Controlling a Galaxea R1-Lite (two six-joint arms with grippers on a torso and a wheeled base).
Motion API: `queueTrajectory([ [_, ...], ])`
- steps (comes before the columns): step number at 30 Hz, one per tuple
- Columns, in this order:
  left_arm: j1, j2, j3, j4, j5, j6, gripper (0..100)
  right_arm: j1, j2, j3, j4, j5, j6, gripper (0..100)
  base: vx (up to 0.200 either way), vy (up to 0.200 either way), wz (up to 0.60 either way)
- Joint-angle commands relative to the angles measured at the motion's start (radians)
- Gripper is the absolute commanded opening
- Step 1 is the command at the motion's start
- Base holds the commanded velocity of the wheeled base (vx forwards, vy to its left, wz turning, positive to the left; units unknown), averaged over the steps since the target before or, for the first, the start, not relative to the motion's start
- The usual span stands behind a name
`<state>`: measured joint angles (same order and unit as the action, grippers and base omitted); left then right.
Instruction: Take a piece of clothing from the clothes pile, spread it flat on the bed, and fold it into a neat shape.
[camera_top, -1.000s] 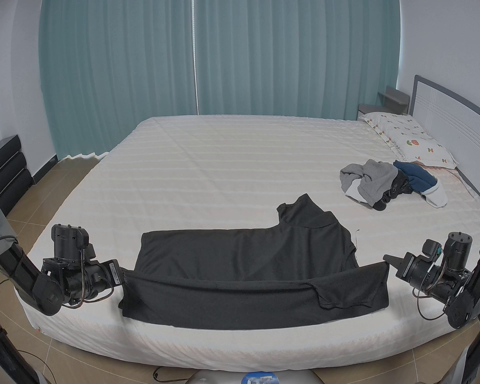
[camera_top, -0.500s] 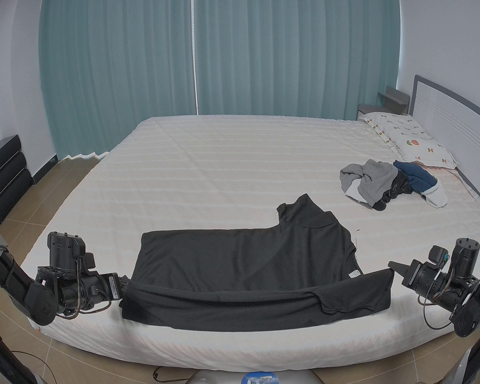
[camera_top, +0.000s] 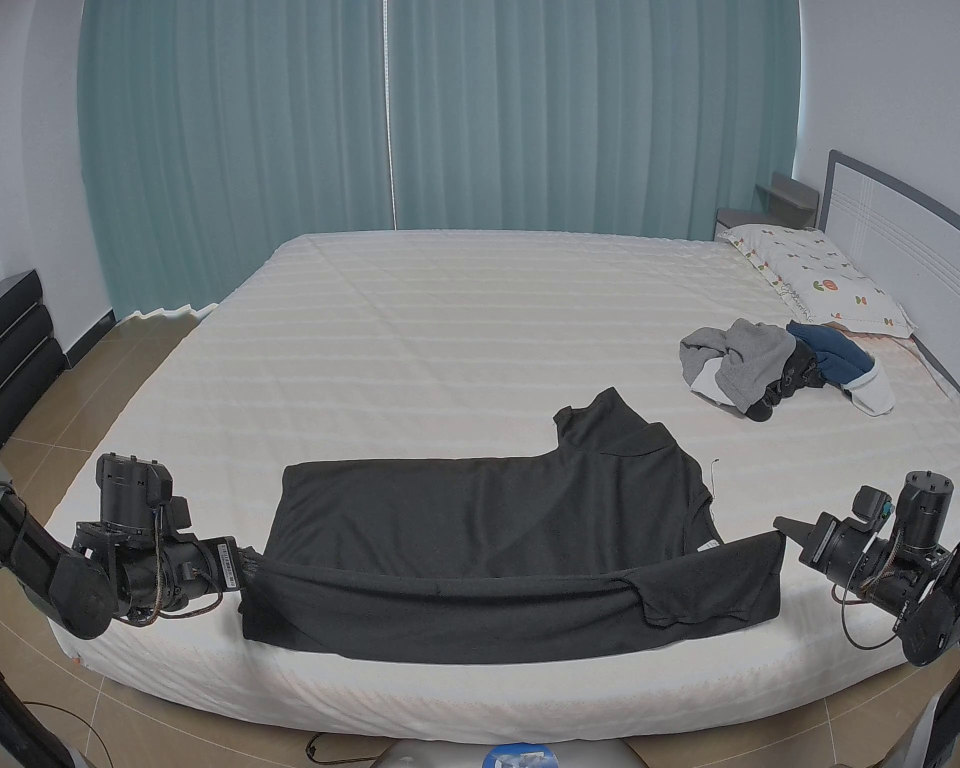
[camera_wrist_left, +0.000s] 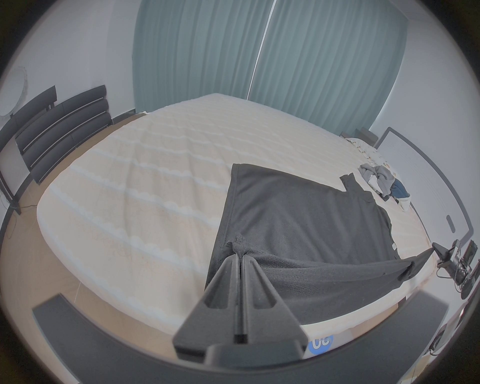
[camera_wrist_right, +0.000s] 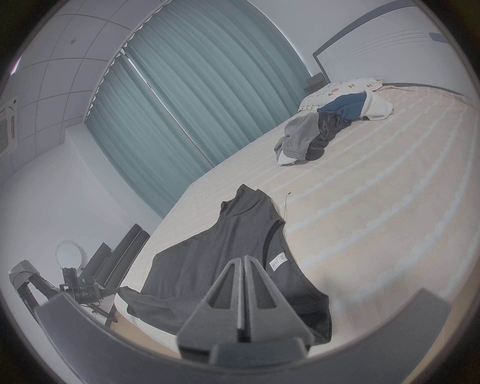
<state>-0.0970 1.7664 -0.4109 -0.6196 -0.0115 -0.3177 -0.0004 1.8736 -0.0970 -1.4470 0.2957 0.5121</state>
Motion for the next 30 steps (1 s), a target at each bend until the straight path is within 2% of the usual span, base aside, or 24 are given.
queueTrajectory([
  [1,-0.003,0.093,-0.026,-0.026,0.001,-0.029,0,0.007,0.088,-0.047,-0.001,-0.001,0.000,0,0.000,0.000,0.00],
  [9,-0.004,0.222,-0.028,-0.172,0.011,-0.077,0,0.007,0.197,-0.102,-0.004,-0.004,-0.001,0,0.000,0.000,0.00],
  [18,-0.004,0.295,-0.062,-0.190,0.011,-0.113,0,0.003,0.294,-0.135,-0.055,-0.006,-0.003,0,0.000,0.000,0.00],
  [24,-0.004,0.309,-0.089,-0.192,0.010,-0.170,0,0.000,0.351,-0.141,-0.096,-0.006,-0.001,0,0.000,0.000,0.00],
  [29,-0.004,0.309,-0.089,-0.192,0.010,-0.175,0,0.000,0.378,-0.141,-0.118,-0.006,0.000,0,0.000,0.000,0.00],
  [30,-0.004,0.309,-0.088,-0.192,0.010,-0.175,100,0.003,0.381,-0.139,-0.116,-0.004,0.000,0,0.000,0.000,0.00],
])
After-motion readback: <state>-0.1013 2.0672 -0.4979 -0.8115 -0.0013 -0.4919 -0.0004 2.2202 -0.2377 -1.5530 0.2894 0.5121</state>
